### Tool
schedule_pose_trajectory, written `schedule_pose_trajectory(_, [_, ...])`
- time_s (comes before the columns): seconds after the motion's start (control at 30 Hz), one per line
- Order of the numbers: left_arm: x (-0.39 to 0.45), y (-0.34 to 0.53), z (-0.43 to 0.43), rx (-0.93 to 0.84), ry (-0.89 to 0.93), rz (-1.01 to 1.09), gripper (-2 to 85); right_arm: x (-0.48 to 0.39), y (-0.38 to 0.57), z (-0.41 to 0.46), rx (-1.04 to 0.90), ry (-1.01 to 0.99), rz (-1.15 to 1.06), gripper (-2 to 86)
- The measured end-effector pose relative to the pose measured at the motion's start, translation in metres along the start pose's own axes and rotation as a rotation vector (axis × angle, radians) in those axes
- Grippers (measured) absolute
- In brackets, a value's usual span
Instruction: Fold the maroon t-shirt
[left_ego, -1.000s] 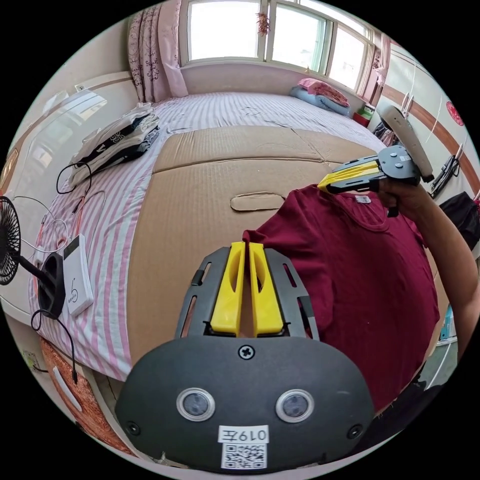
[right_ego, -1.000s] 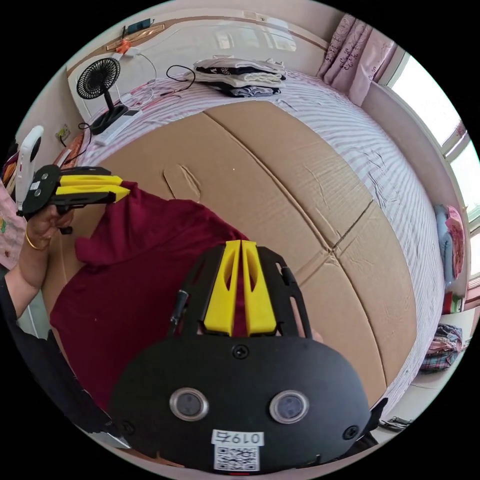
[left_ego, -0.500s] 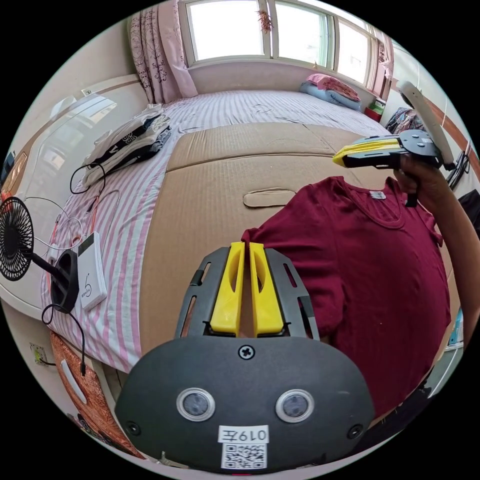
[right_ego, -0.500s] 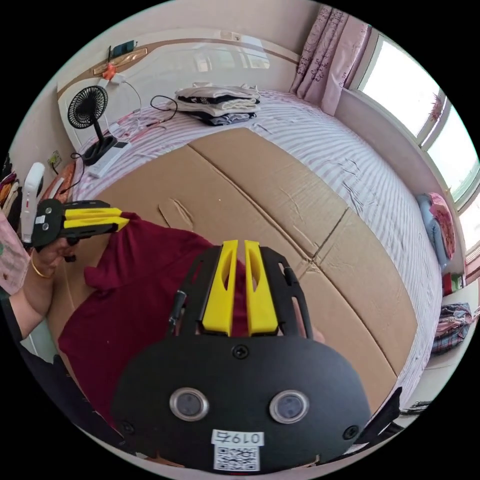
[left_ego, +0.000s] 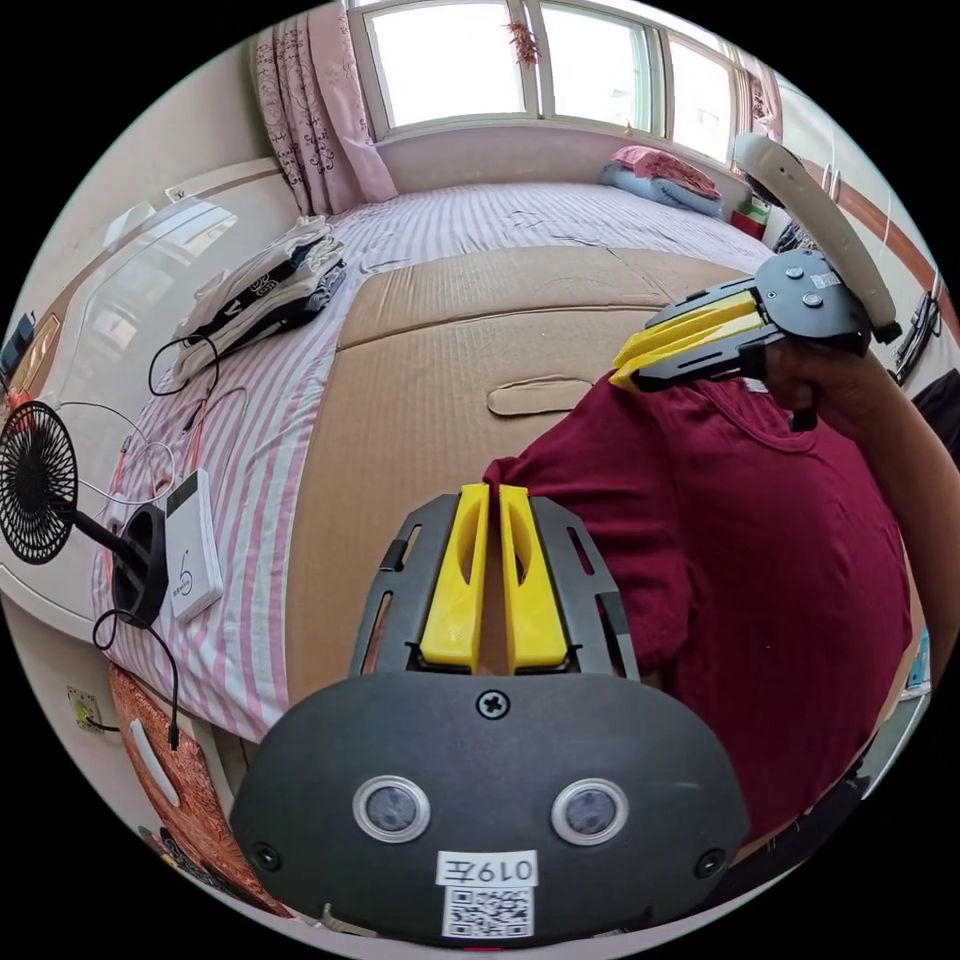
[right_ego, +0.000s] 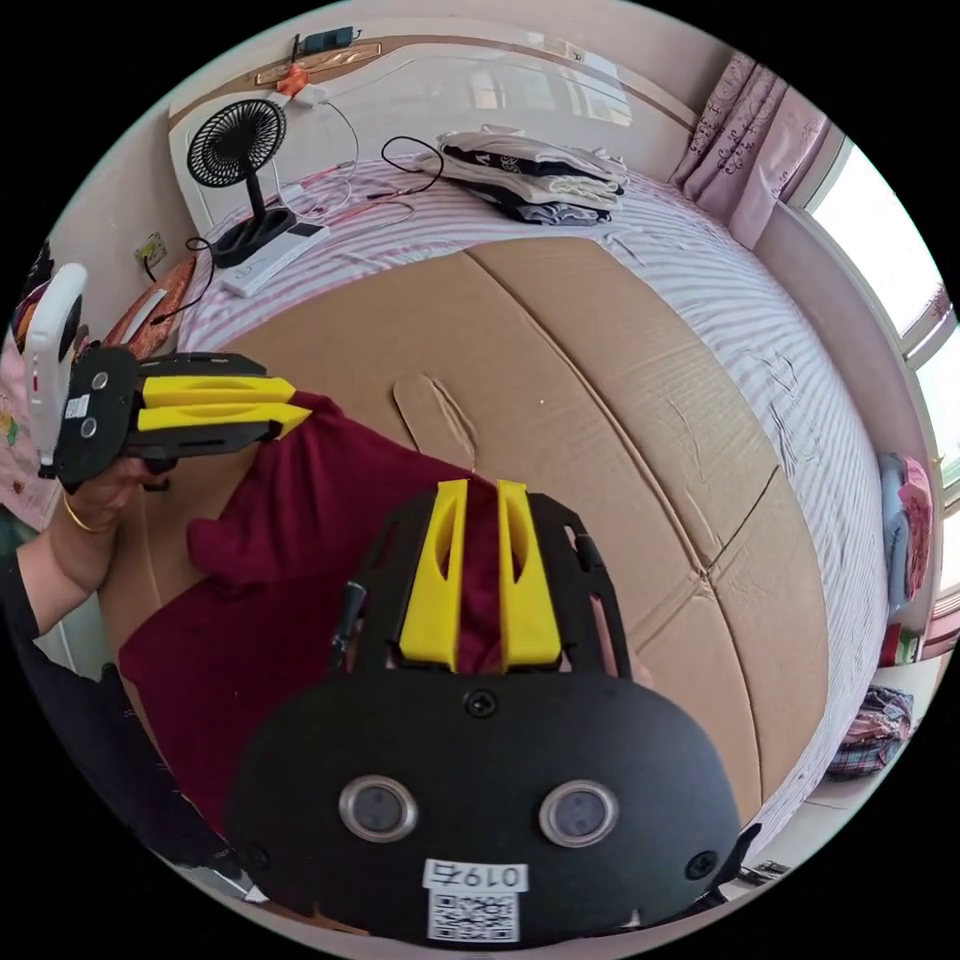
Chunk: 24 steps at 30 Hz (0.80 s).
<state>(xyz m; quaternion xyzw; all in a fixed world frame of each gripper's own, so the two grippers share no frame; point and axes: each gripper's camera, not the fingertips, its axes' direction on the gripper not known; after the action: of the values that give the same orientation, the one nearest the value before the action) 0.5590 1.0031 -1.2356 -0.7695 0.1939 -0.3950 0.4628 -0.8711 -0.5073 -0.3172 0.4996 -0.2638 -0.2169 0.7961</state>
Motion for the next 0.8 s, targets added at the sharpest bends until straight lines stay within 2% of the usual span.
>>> schedule_pose_trajectory(0.43, [-0.001, 0.011, 0.013, 0.005, -0.01, 0.006, 1.2, -0.032, -0.004, 0.022, -0.049, 0.106, -0.009, -0.1])
schedule_pose_trajectory(0.6, [-0.018, 0.016, 0.022, -0.004, 0.049, -0.01, 1.4, -0.035, 0.004, 0.017, -0.039, 0.07, 0.044, -0.3])
schedule_pose_trajectory(0.8, [-0.065, 0.025, 0.024, 0.028, 0.191, -0.123, 1.6, -0.071, 0.069, -0.067, 0.293, 0.053, 0.139, -0.5])
